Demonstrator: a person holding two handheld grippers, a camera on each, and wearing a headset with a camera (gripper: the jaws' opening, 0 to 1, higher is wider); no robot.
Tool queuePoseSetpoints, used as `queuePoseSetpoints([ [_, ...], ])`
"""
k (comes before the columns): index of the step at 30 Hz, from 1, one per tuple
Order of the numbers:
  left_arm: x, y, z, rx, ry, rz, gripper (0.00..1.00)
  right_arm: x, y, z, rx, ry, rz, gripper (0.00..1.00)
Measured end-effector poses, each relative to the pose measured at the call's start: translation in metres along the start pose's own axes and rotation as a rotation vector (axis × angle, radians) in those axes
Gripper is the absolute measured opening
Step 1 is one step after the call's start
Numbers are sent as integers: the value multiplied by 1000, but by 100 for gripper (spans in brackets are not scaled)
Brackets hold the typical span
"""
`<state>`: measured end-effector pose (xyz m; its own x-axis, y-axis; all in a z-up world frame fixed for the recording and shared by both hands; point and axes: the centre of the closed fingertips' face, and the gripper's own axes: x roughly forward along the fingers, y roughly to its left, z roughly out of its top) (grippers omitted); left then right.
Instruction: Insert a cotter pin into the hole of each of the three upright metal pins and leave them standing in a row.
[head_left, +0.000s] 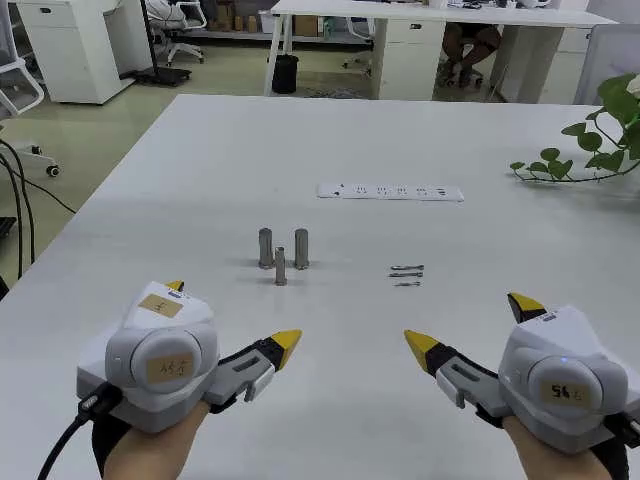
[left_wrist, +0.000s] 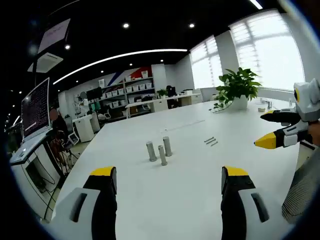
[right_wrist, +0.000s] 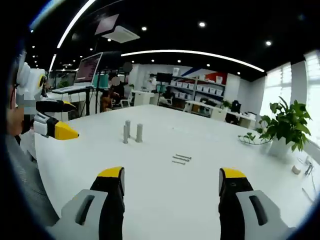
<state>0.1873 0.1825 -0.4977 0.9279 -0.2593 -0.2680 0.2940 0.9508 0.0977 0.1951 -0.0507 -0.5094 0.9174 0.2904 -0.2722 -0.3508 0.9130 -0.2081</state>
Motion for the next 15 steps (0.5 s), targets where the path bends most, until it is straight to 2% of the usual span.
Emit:
queuePoseSetpoints([
  [15, 1, -2, 1, 25, -3, -6, 81, 0, 2, 2, 7, -7, 10, 70],
])
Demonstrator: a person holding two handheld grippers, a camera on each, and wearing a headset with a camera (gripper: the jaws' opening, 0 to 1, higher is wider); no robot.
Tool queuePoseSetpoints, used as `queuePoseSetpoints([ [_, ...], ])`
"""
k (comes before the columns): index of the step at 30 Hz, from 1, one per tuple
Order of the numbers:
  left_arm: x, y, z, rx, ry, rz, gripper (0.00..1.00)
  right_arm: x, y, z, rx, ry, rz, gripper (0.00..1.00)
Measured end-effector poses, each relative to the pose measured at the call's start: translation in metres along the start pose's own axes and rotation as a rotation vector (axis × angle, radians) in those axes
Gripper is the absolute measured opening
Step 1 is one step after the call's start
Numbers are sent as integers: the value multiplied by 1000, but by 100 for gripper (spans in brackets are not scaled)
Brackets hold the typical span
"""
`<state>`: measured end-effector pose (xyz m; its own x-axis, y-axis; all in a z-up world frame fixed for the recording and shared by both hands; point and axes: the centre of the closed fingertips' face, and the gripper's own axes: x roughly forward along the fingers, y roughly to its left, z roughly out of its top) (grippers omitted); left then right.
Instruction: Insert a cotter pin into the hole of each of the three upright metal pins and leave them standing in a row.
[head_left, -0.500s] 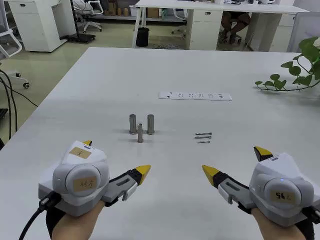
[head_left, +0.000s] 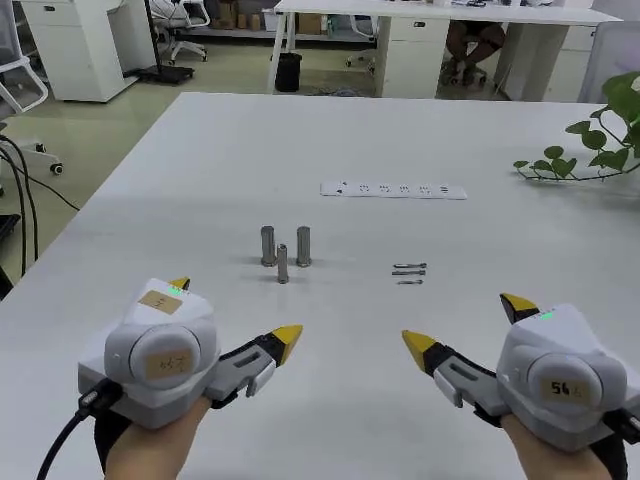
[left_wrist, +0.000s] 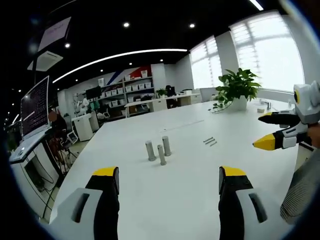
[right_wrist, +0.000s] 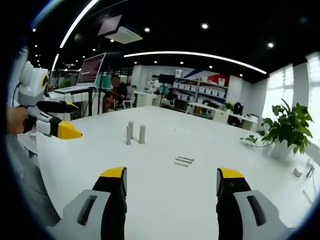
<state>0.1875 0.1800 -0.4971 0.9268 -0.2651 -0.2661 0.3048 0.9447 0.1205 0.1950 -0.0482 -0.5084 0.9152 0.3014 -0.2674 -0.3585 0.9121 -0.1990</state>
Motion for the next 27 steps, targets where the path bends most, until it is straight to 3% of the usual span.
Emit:
queuePoseSetpoints([
  [15, 0, 1, -5, 2, 33, 8, 81, 0, 0, 0, 9, 4, -2, 70],
  [18, -2, 3, -1, 8, 15, 17, 80, 0, 0, -1, 13, 10, 2, 70],
  [27, -2, 3, 0, 5, 16, 18, 80, 0, 0, -2, 31, 15, 6, 68],
])
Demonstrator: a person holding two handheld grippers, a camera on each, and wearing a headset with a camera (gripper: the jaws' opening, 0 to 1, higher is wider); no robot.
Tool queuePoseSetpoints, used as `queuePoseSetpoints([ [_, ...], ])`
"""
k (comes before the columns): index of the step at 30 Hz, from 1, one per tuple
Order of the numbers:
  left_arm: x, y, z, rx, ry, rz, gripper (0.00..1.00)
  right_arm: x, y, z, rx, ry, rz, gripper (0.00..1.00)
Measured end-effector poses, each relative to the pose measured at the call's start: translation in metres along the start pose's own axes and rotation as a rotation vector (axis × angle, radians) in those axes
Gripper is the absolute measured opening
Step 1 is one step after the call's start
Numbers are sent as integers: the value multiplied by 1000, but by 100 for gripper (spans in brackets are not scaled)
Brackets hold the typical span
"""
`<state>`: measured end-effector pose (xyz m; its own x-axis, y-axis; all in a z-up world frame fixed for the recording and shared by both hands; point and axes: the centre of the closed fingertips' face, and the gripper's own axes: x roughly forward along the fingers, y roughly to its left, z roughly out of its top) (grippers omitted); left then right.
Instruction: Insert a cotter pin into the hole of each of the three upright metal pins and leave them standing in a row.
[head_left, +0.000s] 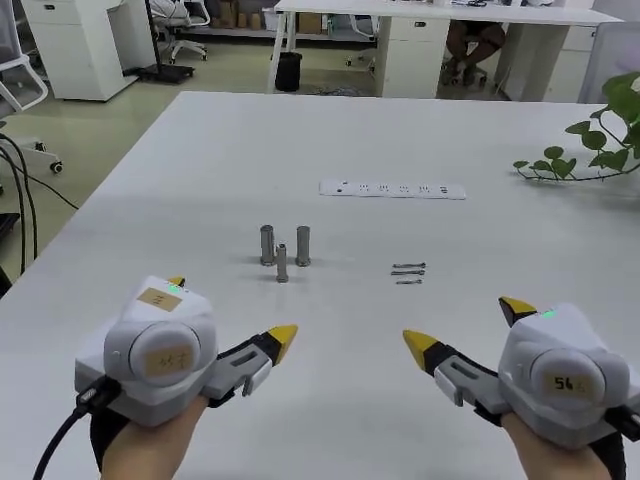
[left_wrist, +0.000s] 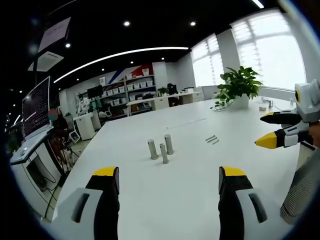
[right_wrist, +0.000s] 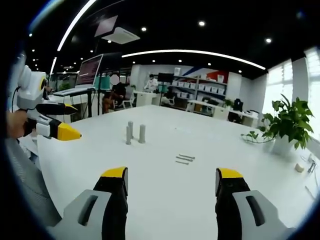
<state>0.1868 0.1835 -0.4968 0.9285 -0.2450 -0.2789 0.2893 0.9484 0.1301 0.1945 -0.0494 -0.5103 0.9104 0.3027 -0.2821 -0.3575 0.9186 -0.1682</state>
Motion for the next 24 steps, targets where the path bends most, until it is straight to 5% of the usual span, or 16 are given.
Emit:
queuePoseSetpoints([
  [24, 1, -1, -4, 1, 20, -9, 76, 2, 4, 0, -9, 4, 13, 67],
])
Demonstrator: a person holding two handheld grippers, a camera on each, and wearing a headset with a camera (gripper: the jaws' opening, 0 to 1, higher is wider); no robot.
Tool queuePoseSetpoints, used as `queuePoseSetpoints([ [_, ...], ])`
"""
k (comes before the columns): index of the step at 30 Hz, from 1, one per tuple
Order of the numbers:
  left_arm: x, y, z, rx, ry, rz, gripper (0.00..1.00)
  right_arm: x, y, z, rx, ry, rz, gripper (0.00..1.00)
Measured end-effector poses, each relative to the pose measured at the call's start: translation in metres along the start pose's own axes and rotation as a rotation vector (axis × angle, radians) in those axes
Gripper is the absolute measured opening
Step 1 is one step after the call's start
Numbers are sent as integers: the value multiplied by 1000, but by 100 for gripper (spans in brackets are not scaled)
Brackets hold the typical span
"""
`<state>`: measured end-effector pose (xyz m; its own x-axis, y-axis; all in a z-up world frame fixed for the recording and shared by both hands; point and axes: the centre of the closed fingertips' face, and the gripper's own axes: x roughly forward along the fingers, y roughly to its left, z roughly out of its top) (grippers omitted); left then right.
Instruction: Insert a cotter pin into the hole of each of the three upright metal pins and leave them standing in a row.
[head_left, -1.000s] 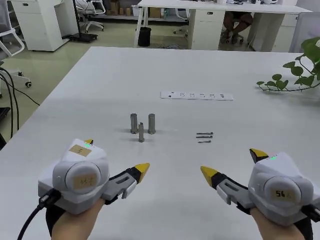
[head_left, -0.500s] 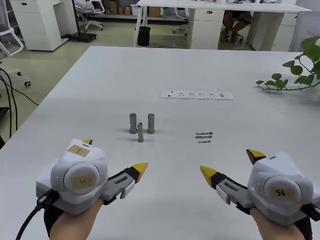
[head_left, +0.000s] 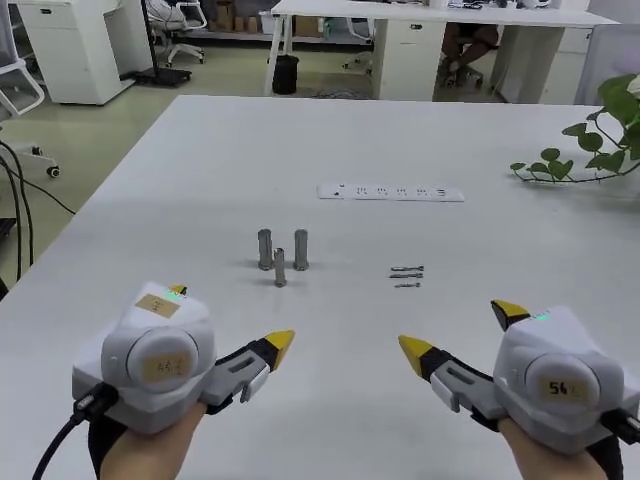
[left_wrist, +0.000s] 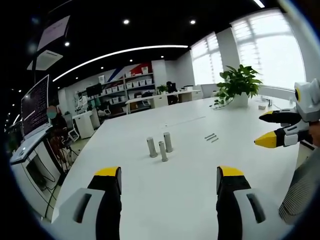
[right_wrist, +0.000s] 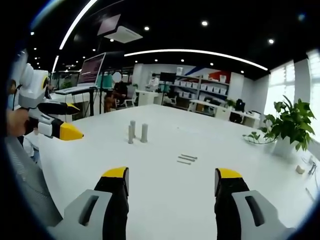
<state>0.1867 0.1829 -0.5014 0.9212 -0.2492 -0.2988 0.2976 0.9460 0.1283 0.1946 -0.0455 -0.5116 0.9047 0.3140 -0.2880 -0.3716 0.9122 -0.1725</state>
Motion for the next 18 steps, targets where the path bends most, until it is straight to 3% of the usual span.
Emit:
queuePoseSetpoints([
  [10, 0, -1, 0, 24, 6, 3, 76, -1, -4, -2, 37, 9, -11, 75],
  [14, 2, 0, -4, 28, 23, 3, 75, -3, -5, -1, 50, 23, -1, 76],
  [18, 3, 0, -3, 15, 27, -3, 73, -8, -3, 7, 70, 5, 25, 75],
])
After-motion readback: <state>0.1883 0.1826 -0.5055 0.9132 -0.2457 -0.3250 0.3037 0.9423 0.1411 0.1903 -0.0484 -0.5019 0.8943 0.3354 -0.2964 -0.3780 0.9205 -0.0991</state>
